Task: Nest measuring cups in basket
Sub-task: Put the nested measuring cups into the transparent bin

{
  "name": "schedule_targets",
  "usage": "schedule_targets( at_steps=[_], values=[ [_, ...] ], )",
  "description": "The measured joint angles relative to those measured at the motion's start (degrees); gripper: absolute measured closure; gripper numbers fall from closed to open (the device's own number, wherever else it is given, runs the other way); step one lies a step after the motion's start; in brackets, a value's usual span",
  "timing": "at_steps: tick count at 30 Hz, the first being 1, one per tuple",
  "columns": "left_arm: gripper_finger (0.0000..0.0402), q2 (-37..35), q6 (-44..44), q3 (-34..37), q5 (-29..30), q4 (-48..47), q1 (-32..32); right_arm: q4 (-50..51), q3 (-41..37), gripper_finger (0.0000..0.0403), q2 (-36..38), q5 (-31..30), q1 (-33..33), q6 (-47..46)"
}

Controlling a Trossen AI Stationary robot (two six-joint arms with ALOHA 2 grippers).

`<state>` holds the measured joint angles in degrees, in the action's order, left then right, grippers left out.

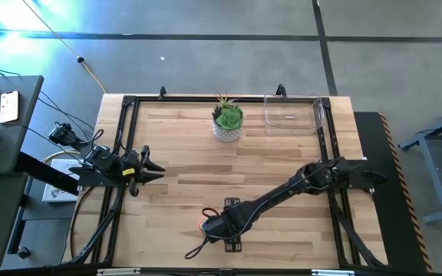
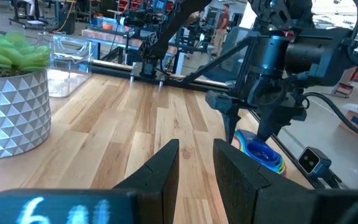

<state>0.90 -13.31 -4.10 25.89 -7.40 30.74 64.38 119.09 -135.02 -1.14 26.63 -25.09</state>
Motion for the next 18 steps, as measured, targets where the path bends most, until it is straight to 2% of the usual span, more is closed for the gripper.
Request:
schedule_targets(
  at_steps=[4, 14, 18],
  values=[
    [0.0312, -0.01, 0.01, 0.00, 0.00, -0.02, -0.02, 0.05, 0.00, 0.0142, 0.00, 0.27, -0.56, -0.58],
    [0.0312, 0.01, 0.01, 0.00, 0.00, -0.02, -0.02, -0.21, 0.00, 0.0272, 0.00, 0.60, -1.48, -2.52],
    [0.0312, 0.01, 0.00, 0.00, 0.00, -0.02, 0.00, -0.15, 0.00, 0.0280, 0.00, -0.23, -1.91, -3.84]
  ],
)
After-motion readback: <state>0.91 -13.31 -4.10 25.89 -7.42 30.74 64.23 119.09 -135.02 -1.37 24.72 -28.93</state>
